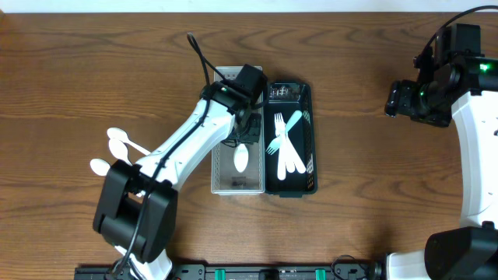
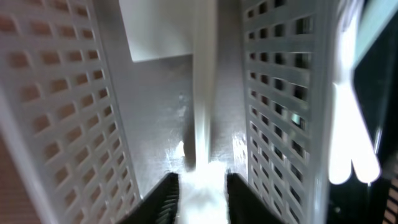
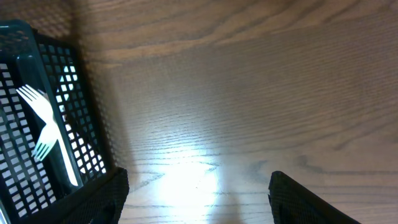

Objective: Pack container
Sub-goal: 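Carry the white spoon into the white basket and release it, then return the left gripper to the spoons and grasp another white spoon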

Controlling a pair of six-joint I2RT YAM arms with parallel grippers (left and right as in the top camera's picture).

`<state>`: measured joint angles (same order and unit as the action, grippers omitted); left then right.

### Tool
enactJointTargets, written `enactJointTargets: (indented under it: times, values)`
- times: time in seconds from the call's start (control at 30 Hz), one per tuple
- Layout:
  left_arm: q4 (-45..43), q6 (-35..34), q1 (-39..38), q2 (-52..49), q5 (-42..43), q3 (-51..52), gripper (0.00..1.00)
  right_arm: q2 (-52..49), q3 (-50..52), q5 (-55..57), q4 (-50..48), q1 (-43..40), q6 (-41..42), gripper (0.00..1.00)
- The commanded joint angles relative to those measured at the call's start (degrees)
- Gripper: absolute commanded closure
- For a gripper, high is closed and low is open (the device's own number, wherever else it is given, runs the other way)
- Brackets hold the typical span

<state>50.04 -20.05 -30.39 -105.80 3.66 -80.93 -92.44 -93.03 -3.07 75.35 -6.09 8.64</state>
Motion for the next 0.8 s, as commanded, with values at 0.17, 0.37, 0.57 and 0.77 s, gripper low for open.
enactJointTargets:
  times: [0.17, 0.37, 0.57, 0.77]
  values:
    - [0.8, 5.1, 0.2, 4.9, -1.1, -1.7, 0.49, 0.0, 0.3, -0.4, 0.3, 0.5, -0.6, 0.25]
    - [2.6, 7.7, 0.9, 17.3, -10.6, -4.3, 0.48, 0.0, 0.3, -0.3, 0.6, 0.5, -2.5, 0.24]
    - [7.3, 0.3, 12.5, 31.1, -17.0, -4.3, 0.48, 0.0, 0.3, -0.3, 0.7, 0.5, -4.0, 0.21]
    - [10.5, -7.3, 31.0, 34.9, -13.9, -4.3, 0.47, 0.0, 0.3, -0.4, 0.7, 0.5, -3.8, 0.19]
